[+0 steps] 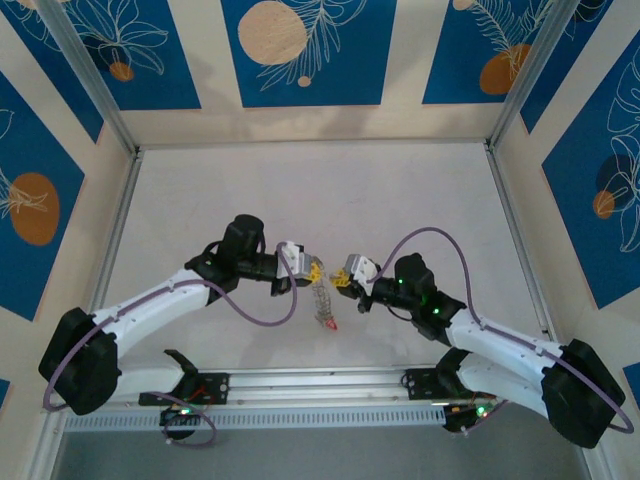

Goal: Put the keys on the keyring

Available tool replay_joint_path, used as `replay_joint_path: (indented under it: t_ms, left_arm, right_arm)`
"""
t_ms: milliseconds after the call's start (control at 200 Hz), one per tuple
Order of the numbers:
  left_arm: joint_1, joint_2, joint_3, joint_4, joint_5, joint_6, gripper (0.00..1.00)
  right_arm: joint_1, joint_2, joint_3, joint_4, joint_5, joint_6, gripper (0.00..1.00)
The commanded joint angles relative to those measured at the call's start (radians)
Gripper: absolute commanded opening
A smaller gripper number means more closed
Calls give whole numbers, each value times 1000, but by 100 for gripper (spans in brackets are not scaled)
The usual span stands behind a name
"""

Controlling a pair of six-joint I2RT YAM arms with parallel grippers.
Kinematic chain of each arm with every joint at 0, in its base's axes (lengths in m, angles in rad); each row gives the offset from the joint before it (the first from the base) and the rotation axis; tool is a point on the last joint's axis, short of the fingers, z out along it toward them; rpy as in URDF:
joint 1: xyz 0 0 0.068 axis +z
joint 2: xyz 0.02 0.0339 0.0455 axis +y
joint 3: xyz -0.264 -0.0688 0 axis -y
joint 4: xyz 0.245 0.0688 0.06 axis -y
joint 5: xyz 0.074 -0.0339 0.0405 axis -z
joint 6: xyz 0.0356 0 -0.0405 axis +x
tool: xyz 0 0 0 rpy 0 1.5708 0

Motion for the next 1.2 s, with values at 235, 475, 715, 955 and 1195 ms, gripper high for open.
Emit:
replay_joint_path:
  t_ms: [235,475,715,955,1195]
  left_arm:
    - [2,22,10,-47,13,58,0]
    - [3,37,13,-48,13,64,0]
    - [6,25,-3,-7,26,39,0]
    - [6,-15,8,-15,50,32,0]
    - [7,-21,2,34,65,-1,0]
  right_arm:
    - [-18,57,214,-314,14,-102,0]
    - [29,145,379,-565,103,-233,0]
    - [25,183,435,-681,91,-341,0]
    - [-1,175,391,-675,-4,-335,0]
    - [-25,184,340,-650,-64,-340,0]
